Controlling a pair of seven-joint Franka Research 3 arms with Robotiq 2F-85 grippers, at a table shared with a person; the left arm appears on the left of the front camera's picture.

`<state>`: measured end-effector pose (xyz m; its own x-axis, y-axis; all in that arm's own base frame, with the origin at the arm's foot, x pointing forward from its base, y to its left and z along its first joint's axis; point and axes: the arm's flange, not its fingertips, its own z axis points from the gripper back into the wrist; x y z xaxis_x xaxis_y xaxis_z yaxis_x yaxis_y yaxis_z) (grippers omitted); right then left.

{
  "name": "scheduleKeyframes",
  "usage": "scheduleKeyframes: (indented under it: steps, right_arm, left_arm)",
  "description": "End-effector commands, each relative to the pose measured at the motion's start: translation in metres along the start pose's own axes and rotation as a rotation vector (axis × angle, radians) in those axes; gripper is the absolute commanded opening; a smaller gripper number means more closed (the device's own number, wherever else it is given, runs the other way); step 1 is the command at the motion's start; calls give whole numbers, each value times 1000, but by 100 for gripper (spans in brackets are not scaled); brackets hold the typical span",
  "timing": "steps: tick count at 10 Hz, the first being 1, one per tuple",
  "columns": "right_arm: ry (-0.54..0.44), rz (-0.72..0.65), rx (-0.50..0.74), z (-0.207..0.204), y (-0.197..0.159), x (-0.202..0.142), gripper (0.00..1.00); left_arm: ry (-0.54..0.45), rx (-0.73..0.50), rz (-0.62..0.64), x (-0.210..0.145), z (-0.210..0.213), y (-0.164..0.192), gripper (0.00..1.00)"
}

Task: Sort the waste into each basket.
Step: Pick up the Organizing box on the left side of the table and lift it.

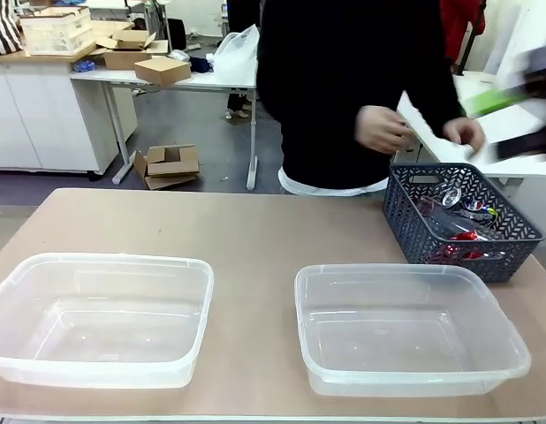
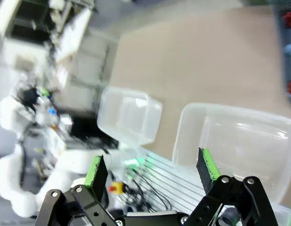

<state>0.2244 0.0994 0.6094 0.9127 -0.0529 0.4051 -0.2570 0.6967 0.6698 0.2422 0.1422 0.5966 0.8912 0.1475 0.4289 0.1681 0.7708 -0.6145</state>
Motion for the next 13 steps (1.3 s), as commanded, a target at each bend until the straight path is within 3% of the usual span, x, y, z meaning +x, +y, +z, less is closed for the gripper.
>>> scheduleKeyframes:
  steps: [1, 3, 4, 5, 6, 8, 10, 11, 12, 13]
  right_arm:
    - [46, 77, -175, -151, 39, 0, 100]
    - [152, 170, -287, -235, 40, -29, 100]
    - [194, 183, -276, -251, 34, -48, 100]
    - [161, 178, -220, -194, 47, -43, 100]
    - [161, 178, -220, -194, 47, -43, 100]
    - [161, 178, -220, -194, 47, -43, 100]
    - [177, 209, -255, -233, 65, -50, 100]
    - [172, 167, -314, -253, 88, -55, 100]
    - [165, 149, -362, -270, 105, -60, 100]
    - [185, 137, -410, -294, 119, -64, 100]
  left_arm:
    - [12, 116, -8, -19, 53, 30, 100]
    - [66, 64, -35, -48, 34, 49, 100]
    - [75, 12, -61, -54, 9, 55, 100]
    - [21, 34, 18, -49, -22, 51, 100]
    - [48, 89, -9, -48, 41, 55, 100]
    - [48, 89, -9, -48, 41, 55, 100]
    - [38, 76, -21, -49, 28, 55, 100]
    - [111, 184, -133, -56, 5, 38, 100]
    - [116, 312, -222, -67, -5, 25, 100]
    - [175, 344, -292, -79, -18, 9, 100]
